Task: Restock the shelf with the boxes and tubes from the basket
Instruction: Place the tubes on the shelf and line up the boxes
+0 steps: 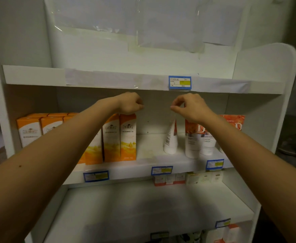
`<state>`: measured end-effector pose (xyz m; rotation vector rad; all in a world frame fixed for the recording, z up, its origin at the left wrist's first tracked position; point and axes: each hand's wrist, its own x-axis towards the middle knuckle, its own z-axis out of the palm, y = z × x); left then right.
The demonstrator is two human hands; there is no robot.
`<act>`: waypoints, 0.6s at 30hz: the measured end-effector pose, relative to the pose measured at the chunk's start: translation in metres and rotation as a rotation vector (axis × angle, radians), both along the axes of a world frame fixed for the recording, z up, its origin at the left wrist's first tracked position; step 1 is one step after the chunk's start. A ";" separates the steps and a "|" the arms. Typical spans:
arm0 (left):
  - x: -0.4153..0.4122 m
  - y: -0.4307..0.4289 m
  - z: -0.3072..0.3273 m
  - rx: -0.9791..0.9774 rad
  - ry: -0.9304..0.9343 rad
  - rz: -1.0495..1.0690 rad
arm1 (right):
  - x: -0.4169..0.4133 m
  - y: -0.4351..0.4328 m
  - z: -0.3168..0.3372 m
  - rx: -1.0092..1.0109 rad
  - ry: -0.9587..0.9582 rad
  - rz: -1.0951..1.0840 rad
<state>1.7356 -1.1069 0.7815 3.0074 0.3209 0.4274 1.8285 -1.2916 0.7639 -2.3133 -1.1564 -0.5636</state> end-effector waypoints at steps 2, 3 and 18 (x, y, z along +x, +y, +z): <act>0.004 -0.006 -0.002 0.028 -0.014 -0.014 | 0.005 -0.006 -0.002 -0.011 -0.022 -0.079; 0.006 -0.010 -0.003 0.051 -0.026 -0.023 | 0.008 -0.009 -0.002 -0.014 -0.035 -0.111; 0.061 -0.061 -0.021 0.345 -0.003 -0.235 | 0.026 -0.052 -0.010 -0.230 -0.010 -0.300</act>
